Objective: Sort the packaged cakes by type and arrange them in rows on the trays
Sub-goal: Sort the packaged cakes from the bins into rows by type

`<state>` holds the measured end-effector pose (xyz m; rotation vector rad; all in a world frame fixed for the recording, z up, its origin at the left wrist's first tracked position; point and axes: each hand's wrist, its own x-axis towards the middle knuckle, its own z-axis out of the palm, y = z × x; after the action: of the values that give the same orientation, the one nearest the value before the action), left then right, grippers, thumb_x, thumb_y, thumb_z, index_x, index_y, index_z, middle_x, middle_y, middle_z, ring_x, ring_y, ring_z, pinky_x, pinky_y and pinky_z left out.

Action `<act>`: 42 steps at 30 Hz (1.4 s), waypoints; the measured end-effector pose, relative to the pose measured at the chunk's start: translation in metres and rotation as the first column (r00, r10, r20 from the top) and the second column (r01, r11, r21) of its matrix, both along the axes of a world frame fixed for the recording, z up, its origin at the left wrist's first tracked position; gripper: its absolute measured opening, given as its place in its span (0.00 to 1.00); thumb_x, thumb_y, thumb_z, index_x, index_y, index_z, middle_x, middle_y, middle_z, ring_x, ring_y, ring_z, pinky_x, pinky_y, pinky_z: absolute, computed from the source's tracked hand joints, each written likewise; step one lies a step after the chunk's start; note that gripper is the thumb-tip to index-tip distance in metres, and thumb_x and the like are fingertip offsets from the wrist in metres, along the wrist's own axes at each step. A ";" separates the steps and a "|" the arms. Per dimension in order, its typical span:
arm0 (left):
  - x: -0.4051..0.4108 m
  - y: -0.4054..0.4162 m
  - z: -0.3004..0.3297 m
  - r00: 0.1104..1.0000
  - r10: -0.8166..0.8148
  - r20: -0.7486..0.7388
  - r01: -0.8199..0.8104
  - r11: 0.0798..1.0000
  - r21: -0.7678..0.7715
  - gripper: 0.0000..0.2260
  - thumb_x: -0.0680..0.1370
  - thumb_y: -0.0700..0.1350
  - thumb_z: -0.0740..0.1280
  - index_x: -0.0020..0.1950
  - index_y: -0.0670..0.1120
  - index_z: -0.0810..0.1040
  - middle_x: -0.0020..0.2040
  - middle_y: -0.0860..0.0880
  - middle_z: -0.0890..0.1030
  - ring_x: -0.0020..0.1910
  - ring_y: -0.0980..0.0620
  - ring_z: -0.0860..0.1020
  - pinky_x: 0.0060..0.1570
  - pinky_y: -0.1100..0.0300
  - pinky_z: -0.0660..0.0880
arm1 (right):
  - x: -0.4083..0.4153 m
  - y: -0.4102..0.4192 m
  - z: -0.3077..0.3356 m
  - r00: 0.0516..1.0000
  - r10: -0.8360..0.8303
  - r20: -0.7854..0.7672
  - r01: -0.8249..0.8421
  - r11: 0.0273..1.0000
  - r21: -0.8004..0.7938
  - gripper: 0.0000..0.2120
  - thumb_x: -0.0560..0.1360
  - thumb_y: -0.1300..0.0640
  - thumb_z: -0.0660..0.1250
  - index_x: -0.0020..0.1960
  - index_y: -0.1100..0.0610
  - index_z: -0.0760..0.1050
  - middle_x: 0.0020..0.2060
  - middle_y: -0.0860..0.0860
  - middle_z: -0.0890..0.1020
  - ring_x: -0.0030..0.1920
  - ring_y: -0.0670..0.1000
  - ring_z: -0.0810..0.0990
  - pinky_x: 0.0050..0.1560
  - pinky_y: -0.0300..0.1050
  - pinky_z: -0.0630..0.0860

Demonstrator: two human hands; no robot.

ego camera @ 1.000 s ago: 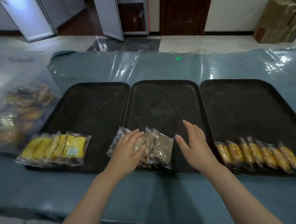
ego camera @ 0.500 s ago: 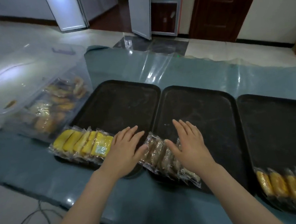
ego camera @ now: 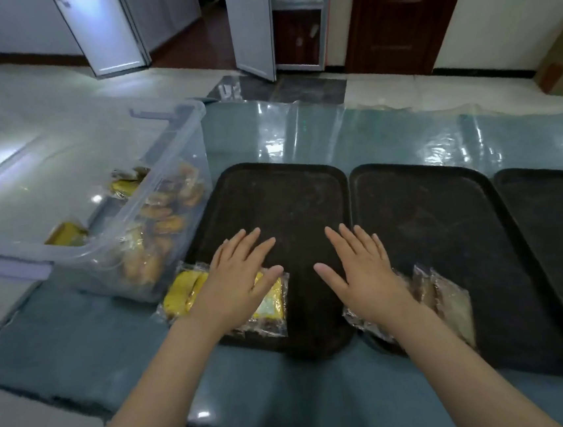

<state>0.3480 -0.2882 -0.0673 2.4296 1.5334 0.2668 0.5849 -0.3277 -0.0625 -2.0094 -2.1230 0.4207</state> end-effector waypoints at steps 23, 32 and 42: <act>-0.150 0.086 0.071 0.961 0.038 0.273 -0.062 0.995 0.079 0.31 0.76 0.68 0.47 0.77 0.58 0.61 0.79 0.56 0.56 0.79 0.54 0.52 0.77 0.46 0.54 | -0.136 0.074 0.039 0.997 0.012 -0.070 -0.008 0.998 0.061 0.35 0.78 0.32 0.44 0.81 0.46 0.47 0.81 0.49 0.49 0.80 0.50 0.41 0.77 0.49 0.35; -0.229 0.169 0.066 0.999 0.023 0.041 -0.027 0.995 0.093 0.35 0.74 0.70 0.45 0.76 0.56 0.64 0.78 0.51 0.60 0.78 0.47 0.56 0.75 0.42 0.55 | -0.186 0.120 0.060 0.997 0.010 -0.070 -0.005 0.998 0.069 0.32 0.81 0.36 0.48 0.81 0.48 0.50 0.81 0.50 0.52 0.80 0.51 0.44 0.78 0.51 0.39; -0.318 0.279 0.071 0.981 -0.036 -0.190 0.047 0.997 0.054 0.24 0.82 0.56 0.60 0.77 0.53 0.63 0.80 0.48 0.57 0.78 0.47 0.54 0.75 0.46 0.53 | -0.282 0.200 0.085 0.999 0.054 0.002 -0.054 0.989 0.140 0.32 0.82 0.37 0.51 0.81 0.50 0.51 0.80 0.53 0.53 0.80 0.54 0.46 0.79 0.54 0.42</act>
<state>0.0301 -0.0091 0.0035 2.5940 1.5687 0.0752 0.3028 -0.1277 0.0228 -1.8788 -2.1456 0.2724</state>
